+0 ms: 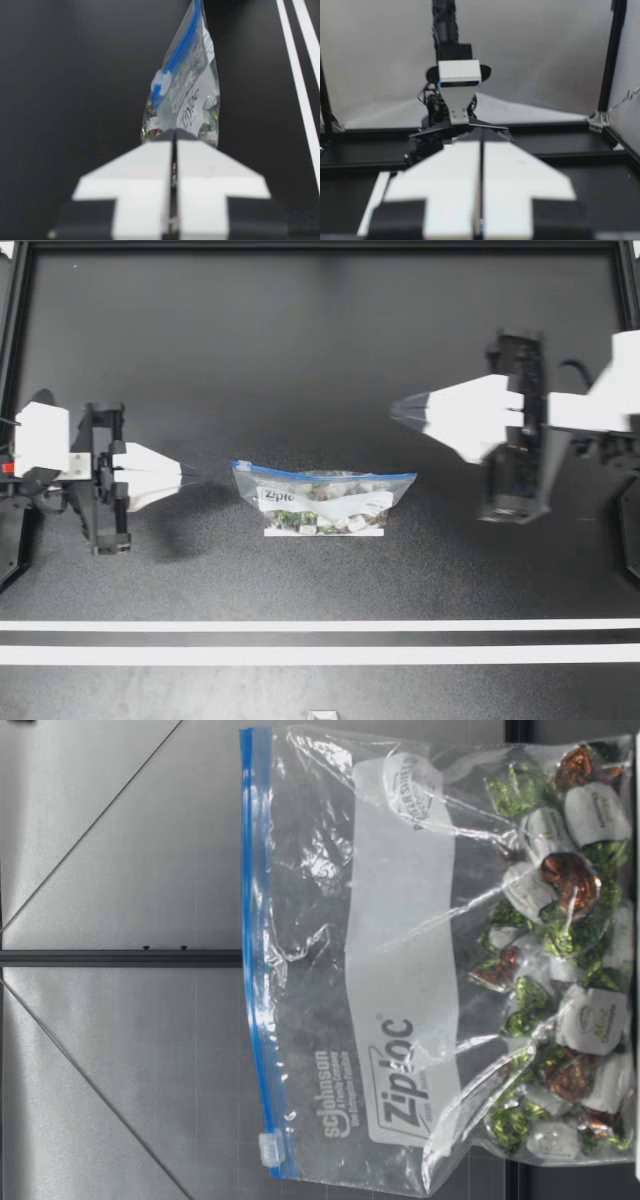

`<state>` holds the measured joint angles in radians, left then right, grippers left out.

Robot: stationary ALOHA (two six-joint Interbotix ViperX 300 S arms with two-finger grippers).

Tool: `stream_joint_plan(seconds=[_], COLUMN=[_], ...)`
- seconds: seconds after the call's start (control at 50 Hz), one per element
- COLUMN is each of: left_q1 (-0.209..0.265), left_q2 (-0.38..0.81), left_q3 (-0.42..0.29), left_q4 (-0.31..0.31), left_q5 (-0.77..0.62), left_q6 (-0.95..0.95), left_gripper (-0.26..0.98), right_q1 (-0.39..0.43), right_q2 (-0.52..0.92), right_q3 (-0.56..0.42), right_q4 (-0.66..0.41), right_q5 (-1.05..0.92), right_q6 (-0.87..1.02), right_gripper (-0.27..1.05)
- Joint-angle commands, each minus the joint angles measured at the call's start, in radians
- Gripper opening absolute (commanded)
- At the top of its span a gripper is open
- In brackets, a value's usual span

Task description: Slide open the ziploc bag.

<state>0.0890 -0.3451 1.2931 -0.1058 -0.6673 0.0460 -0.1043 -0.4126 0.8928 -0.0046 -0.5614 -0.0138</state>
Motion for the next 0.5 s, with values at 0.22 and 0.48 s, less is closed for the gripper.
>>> stream_joint_plan(seconds=[0.22,0.48], left_q1=[0.017,0.017], left_q2=[0.072,0.163], left_q3=[-0.052,-0.120], left_q4=[-0.046,-0.046], left_q5=[-0.017,-0.044], left_q6=[0.002,-0.009], left_gripper=[0.37,0.38], right_q1=[-0.026,-0.026], right_q2=[0.213,0.354], right_q3=[-0.219,-0.365], right_q4=[-0.017,-0.017], right_q5=[0.112,0.212], right_q6=[-0.078,-0.114], right_gripper=[0.22,0.40])
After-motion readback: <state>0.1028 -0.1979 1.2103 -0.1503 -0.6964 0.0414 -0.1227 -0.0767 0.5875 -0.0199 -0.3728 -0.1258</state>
